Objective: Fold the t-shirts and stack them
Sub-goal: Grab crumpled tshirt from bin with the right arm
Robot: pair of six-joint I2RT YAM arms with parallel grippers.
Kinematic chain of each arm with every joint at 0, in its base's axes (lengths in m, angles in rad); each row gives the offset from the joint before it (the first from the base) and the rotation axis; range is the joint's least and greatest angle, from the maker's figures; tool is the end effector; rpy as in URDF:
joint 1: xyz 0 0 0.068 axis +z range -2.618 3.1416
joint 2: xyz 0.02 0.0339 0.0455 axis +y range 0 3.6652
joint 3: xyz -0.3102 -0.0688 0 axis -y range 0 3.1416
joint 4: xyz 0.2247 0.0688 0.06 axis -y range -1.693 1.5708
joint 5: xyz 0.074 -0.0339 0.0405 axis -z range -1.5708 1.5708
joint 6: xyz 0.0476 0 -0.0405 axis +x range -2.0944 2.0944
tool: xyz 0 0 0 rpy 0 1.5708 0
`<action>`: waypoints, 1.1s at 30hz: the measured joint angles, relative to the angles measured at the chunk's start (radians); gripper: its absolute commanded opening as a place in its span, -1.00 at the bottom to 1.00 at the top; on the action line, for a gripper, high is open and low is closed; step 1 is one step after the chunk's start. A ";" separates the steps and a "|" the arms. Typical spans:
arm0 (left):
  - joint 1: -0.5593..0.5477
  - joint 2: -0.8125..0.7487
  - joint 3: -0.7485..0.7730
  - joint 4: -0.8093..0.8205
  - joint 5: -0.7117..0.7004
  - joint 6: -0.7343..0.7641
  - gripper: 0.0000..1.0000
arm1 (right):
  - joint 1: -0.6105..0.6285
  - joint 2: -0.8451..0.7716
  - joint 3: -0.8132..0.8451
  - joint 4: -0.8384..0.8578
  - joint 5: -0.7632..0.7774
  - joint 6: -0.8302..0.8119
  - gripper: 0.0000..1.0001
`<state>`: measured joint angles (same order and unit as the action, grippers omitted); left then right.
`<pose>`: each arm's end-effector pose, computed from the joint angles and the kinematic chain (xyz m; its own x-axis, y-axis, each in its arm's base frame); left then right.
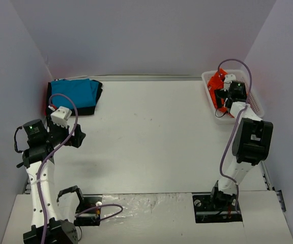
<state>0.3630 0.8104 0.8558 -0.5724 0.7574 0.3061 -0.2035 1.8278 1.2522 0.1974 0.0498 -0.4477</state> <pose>0.1255 0.0127 0.3538 -0.3588 0.0980 -0.9283 0.4250 0.9026 -0.0690 0.4235 -0.0898 0.2967 -0.4330 -0.3521 -0.8298 0.0662 0.9056 -0.4189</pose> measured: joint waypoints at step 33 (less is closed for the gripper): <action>0.030 0.087 0.000 -0.016 -0.034 0.028 0.89 | -0.025 0.553 0.574 -0.134 -0.156 0.080 -1.00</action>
<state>0.3931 0.8974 0.8558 -0.5884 0.7238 0.3344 -0.2283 2.3806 1.8263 0.0639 -0.1059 -0.3679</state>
